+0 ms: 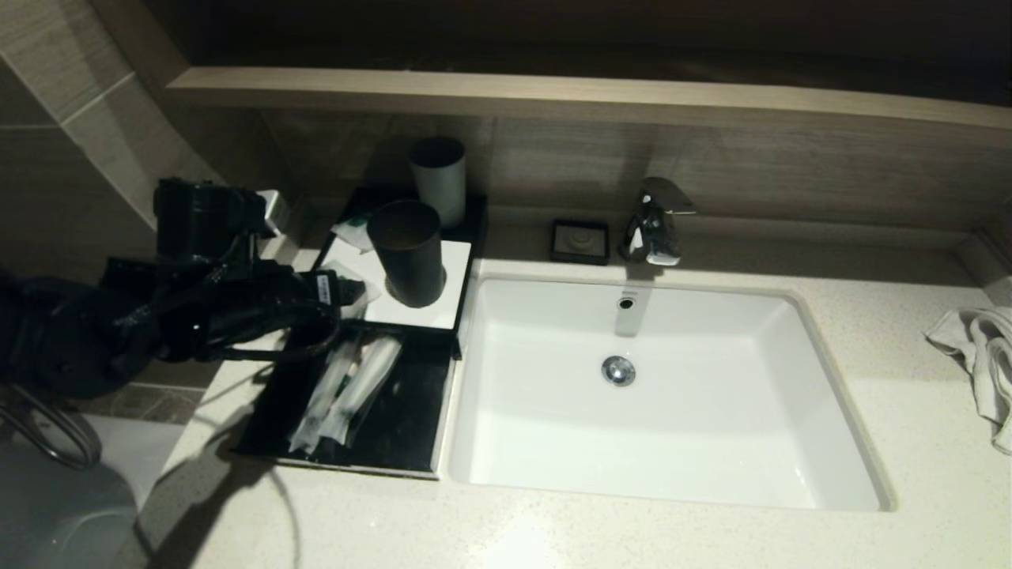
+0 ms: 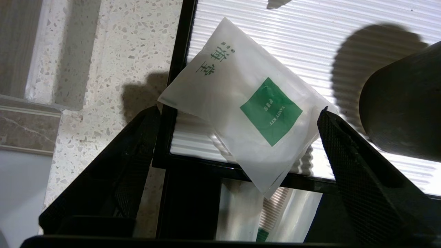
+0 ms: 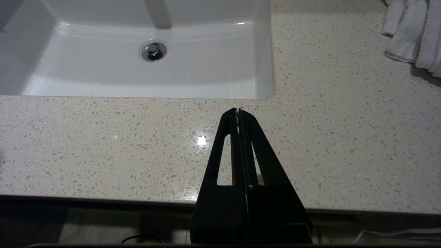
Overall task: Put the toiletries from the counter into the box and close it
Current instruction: Pick up the bathroom toiletry
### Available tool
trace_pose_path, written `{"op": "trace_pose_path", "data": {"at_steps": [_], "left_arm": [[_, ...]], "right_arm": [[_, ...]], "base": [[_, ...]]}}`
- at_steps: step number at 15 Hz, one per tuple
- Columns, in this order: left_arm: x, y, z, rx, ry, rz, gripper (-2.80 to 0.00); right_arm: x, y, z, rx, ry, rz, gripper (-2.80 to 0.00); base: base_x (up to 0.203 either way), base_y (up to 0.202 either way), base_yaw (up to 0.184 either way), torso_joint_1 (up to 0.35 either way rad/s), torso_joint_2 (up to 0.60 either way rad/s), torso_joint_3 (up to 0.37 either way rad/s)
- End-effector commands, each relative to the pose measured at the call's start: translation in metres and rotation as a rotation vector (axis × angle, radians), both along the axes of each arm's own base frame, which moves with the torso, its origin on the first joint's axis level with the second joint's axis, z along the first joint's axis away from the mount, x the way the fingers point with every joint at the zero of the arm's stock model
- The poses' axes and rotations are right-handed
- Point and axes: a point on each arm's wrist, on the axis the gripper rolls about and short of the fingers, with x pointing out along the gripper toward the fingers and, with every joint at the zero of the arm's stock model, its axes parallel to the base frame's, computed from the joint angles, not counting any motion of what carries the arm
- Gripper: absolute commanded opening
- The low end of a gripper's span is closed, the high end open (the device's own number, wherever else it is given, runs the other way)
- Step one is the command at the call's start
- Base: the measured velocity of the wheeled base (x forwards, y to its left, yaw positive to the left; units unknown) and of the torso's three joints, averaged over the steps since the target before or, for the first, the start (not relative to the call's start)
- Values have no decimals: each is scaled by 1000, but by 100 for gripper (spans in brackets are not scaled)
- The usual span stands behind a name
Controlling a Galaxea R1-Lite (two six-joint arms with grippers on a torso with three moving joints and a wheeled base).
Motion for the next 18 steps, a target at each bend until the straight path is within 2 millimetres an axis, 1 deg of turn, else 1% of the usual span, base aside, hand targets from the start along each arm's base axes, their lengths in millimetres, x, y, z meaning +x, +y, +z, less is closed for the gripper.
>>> {"op": "trace_pose_path", "data": {"at_steps": [1,7,8,18], "left_arm": [[1,0,-2,2,4,1,0],[0,0,-3,5,7,1,0],[0,0,-1,4,3,1,-280],[-2,1,-1,6,2,0,-280]], "right_arm": [[0,0,0,1,2,0,-280],[0,0,0,1,2,0,-280],[0,0,0,1,2,0,-280],[0,0,0,1,2,0,-280]], "base": [[0,0,0,0,0,0],[0,0,0,0,0,0],[0,0,0,0,0,0],[0,0,0,0,0,0]]}}
